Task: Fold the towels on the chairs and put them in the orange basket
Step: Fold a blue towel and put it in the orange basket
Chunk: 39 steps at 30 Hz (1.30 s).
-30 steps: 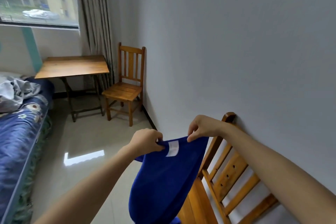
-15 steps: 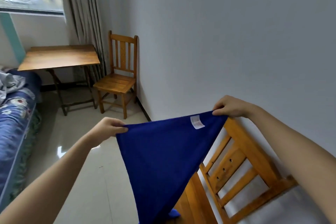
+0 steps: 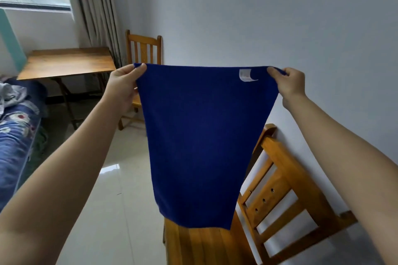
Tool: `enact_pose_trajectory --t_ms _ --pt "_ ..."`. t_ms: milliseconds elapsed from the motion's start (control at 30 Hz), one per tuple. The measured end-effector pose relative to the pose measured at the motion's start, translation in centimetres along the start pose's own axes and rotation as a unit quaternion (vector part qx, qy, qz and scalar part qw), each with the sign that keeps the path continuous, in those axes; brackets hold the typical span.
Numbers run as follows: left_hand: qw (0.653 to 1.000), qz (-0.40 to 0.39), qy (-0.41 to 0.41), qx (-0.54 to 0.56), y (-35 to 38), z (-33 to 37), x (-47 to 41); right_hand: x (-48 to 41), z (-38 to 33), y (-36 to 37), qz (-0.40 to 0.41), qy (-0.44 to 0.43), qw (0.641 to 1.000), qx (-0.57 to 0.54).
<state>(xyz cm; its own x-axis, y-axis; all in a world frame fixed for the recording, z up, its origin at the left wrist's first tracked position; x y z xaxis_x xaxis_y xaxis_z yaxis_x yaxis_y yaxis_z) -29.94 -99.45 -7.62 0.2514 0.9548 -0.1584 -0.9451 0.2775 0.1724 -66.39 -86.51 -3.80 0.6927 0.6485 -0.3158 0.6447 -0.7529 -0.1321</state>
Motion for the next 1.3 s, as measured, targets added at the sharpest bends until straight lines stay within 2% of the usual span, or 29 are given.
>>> enact_pose_trajectory --t_ms 167,367,500,733,1000,1300 --pt "0.999 -0.006 0.016 0.028 0.5 0.4 1.3 0.8 0.6 -1.1 -0.055 0.047 0.991 -0.110" --pt "1.000 0.014 -0.013 0.001 0.6 -1.6 5.3 3.3 3.3 -2.8 -0.124 0.106 0.978 -0.129" --pt "0.998 0.024 -0.045 0.024 0.7 -3.9 8.7 5.6 5.6 -3.7 -0.153 0.143 0.972 -0.108" --pt "0.989 0.069 -0.130 0.002 0.7 -9.1 16.3 10.3 11.1 -6.5 -0.181 0.209 0.956 -0.100" --pt "0.966 0.105 -0.236 0.007 0.8 -17.9 25.1 17.7 19.5 -9.8 -0.190 0.277 0.942 0.003" --pt "0.930 0.106 -0.343 -0.075 1.3 -26.3 32.7 26.5 28.3 -12.7 -0.178 0.371 0.908 0.081"
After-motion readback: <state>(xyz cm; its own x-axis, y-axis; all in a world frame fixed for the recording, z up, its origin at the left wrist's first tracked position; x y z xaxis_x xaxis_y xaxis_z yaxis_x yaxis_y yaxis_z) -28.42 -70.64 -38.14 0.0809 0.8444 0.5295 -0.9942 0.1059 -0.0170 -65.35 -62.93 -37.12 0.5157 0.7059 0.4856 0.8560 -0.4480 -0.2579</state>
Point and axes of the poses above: each hand's wrist, its own x-axis away from the middle knuckle, its own y-axis out of the palm, z = x × y, the point moved 7 cm from there along -x, towards the middle knuckle, and after that the axes turned 7 degrees about -x, right-handed, at the moved point
